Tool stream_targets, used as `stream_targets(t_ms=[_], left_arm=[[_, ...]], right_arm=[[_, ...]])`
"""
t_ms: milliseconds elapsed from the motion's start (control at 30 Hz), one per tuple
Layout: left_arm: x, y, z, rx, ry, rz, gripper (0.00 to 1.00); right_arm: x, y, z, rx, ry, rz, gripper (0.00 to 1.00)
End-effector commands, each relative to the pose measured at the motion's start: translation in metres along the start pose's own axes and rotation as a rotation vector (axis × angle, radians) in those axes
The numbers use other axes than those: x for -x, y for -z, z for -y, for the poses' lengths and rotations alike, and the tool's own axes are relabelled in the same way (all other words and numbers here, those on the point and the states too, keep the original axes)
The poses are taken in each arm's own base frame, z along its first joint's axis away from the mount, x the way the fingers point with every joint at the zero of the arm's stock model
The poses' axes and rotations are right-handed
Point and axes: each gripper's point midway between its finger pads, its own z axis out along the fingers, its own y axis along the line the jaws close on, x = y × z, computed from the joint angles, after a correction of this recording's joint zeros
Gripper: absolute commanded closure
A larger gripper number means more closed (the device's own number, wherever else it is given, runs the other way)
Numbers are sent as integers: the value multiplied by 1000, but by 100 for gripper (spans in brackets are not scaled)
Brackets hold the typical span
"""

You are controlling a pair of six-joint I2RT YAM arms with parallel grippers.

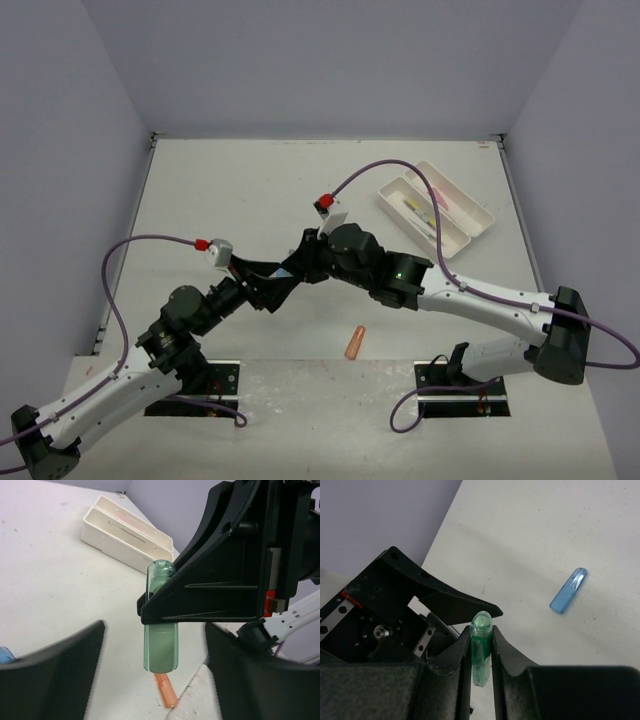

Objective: Sort the stationery into containers
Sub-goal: Place the stationery in the storage box.

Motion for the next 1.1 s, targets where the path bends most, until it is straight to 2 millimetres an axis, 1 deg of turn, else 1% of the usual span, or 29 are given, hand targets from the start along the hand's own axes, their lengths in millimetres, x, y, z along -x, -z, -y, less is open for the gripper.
stream_targets(t_ms=[0, 67, 133, 167, 200, 233, 267, 300, 333, 367, 433, 467, 500, 567, 633, 700, 733, 767, 800, 933, 1000, 1033, 1067], left_arm=[[14, -1, 1, 30, -11, 23, 0], [0, -1, -3, 59, 21, -51, 0], [-9, -1, -8, 95, 61, -92, 0], [-16, -1, -13, 127, 93, -122, 0], [-25, 0, -18, 153, 105, -161, 0], [-34, 1, -22, 172, 115, -198, 0], [-40, 3, -23, 185, 130, -226, 0], [-44, 3, -25, 200, 145, -242, 0], [-50, 5, -29, 219, 154, -264, 0], [-52, 5, -30, 223, 158, -268, 0], [-62, 8, -27, 198, 175, -309, 0], [-64, 9, -26, 194, 179, -314, 0], [-65, 10, -26, 191, 184, -316, 0], [-68, 11, -26, 183, 188, -324, 0], [-69, 12, -23, 169, 189, -334, 0], [-71, 14, -20, 155, 185, -349, 0], [-72, 15, -21, 156, 180, -354, 0], [-72, 15, -21, 152, 172, -359, 0], [-74, 16, -21, 153, 161, -369, 0], [-75, 15, -23, 158, 132, -392, 0], [-76, 13, -23, 159, 119, -404, 0], [-77, 13, -23, 157, 118, -413, 0], [-77, 13, -23, 155, 115, -415, 0]], right_arm=[[32, 9, 7, -39, 25, 75, 100], [55, 13, 43, -110, 59, 113, 100], [76, 20, 76, -167, 49, 143, 100], [95, 27, 106, -218, 28, 176, 100], [102, 31, 119, -233, 50, 178, 100], [110, 37, 136, -263, 99, 182, 100], [124, 45, 162, -328, 166, 197, 100], [136, 53, 182, -387, 196, 215, 100], [146, 60, 204, -472, 312, 218, 100], [152, 65, 214, -503, 314, 227, 100], [172, 76, 258, -644, 484, 202, 100], [182, 83, 278, -707, 525, 194, 100], [196, 94, 303, -781, 554, 187, 100], [207, 102, 334, -865, 608, 134, 100], [214, 109, 370, -947, 616, 80, 100], [210, 109, 412, -1010, 631, -22, 100], [217, 115, 417, -1029, 639, -20, 100], [217, 117, 437, -1073, 624, -53, 100], [213, 117, 450, -1089, 610, -83, 100], [203, 107, 474, -1085, 579, -130, 100], [196, 101, 486, -1090, 560, -154, 96], [189, 97, 494, -1093, 546, -173, 93], [187, 97, 496, -1095, 542, -177, 92]])
